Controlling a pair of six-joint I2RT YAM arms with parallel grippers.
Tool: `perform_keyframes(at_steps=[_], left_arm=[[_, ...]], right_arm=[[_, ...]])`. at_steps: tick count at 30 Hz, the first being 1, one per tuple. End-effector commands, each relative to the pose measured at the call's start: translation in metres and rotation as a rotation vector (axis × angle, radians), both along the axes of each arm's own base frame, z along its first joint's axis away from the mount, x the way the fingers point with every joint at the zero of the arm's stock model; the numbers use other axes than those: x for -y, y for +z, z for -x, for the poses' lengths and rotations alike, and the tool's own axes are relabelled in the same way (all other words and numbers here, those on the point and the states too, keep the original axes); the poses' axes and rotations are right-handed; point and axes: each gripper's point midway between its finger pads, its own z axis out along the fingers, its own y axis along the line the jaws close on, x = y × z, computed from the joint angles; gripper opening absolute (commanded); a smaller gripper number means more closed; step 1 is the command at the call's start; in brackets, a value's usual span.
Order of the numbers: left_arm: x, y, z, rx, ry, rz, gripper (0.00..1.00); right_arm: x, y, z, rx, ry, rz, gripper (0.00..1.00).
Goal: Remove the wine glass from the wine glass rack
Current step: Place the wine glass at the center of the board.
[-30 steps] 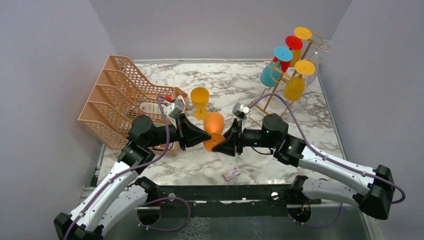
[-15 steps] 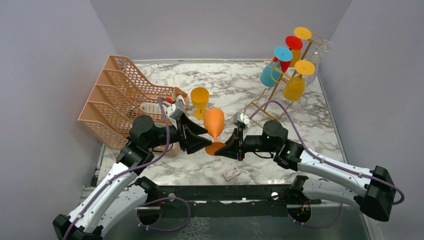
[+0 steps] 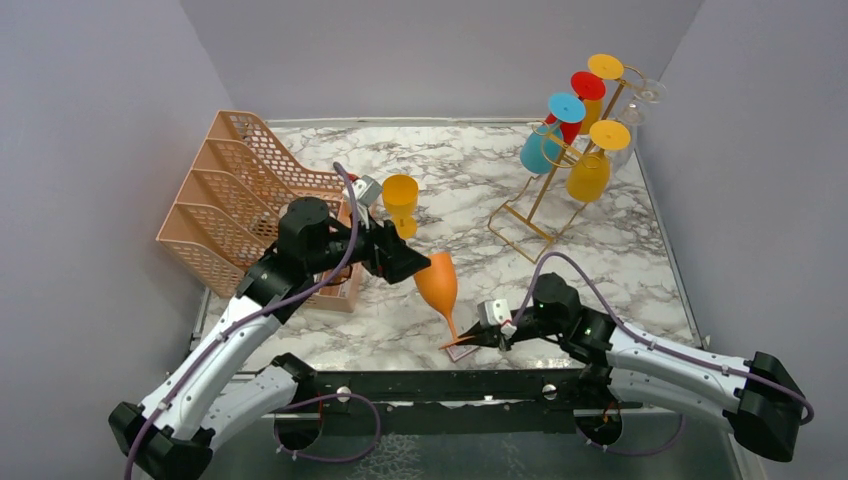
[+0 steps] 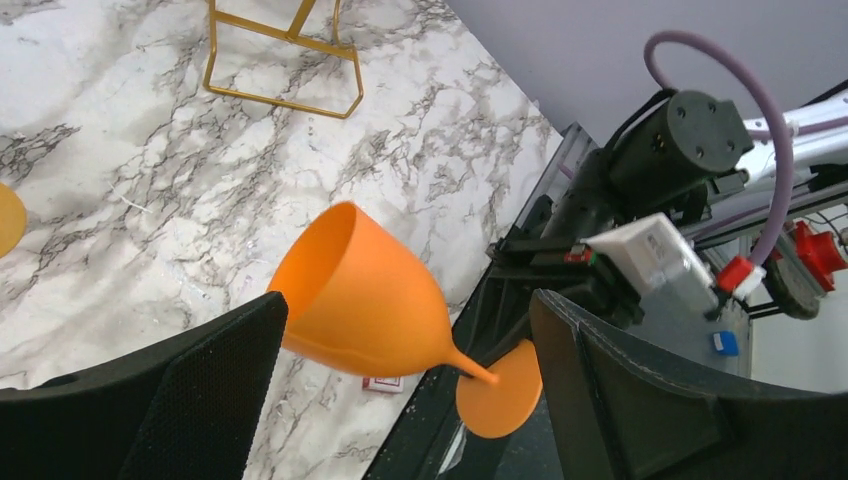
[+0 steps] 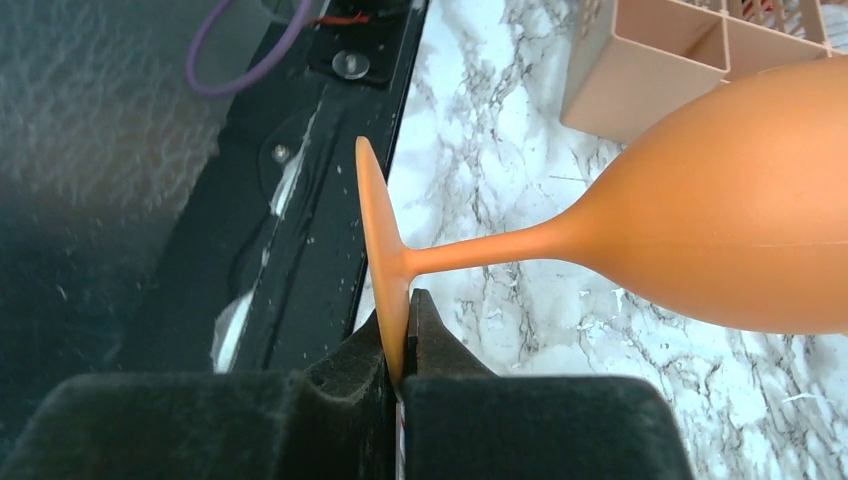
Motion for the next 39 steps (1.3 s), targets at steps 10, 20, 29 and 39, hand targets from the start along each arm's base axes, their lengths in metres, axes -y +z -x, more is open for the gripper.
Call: perform_keyframes(at_steps=[10,20,29,39], left_arm=[[0.034,0.003,0.014,-0.206,-0.256,0.037,0.90],[0.040,-0.001,0.037,-0.266,-0.441,0.078,0.86],[0.039,-0.018,0.045,-0.314,-0.558,0.016,0.65],[0.041,-0.016,0.045,-0.307,-0.635,0.006,0.38]], right_arm=[[0.012,-0.009,0.016,0.282,0.154,-0.062,0.01],[0.013,-0.006,0.018,0.305,0.168,-0.080,0.01],[0.014,-0.009,0.009,0.349,0.126,-0.073,0.01],[0.014,-0.017,0.007,0.350,0.130,-0.044,0.01]])
